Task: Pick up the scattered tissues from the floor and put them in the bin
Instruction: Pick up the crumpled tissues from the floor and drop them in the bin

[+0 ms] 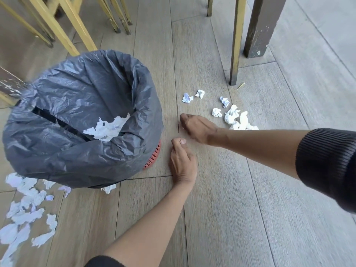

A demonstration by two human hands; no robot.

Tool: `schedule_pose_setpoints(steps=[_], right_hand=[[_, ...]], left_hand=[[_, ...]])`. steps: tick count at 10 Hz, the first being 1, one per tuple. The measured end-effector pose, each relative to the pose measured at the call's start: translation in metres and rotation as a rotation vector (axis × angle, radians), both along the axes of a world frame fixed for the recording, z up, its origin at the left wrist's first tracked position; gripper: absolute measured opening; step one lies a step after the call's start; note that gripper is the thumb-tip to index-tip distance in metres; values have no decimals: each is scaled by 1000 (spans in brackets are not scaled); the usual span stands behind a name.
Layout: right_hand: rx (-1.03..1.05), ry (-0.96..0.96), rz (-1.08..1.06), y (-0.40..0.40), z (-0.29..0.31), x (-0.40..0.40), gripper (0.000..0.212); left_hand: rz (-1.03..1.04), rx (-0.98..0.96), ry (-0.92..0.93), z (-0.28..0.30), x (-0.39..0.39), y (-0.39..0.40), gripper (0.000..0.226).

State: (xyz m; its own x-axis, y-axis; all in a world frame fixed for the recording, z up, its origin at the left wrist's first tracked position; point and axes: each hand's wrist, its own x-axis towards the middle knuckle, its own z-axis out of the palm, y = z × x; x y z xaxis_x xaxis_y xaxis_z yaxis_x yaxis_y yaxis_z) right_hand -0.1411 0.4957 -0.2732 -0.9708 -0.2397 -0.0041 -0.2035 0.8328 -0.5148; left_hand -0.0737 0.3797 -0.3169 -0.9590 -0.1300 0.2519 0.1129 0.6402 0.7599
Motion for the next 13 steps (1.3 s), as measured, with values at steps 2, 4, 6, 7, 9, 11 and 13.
schedule_pose_setpoints(steps=[2,4,6,7,9,11,13], right_hand=[[105,129,-156,67,20,31,50],[-110,174,-457,131,34,45,54],[-244,209,-669,172,40,49,53],[-277,188,-749,178,33,46,53],[-274,115,-790,171,6,30,31],[-190,64,-732,164,-6,15,33],[-21,-39,-502,151,-3,-17,45]], left_hand=[[-36,43,-236,19,-71,37,44],[90,-158,-485,37,-139,78,67],[38,-243,-327,5,-170,86,43],[-65,-305,-134,-6,-161,86,24],[-89,-152,5,-2,-157,88,24],[-175,-544,31,-13,-171,94,36],[-265,-346,174,-9,-134,79,39]])
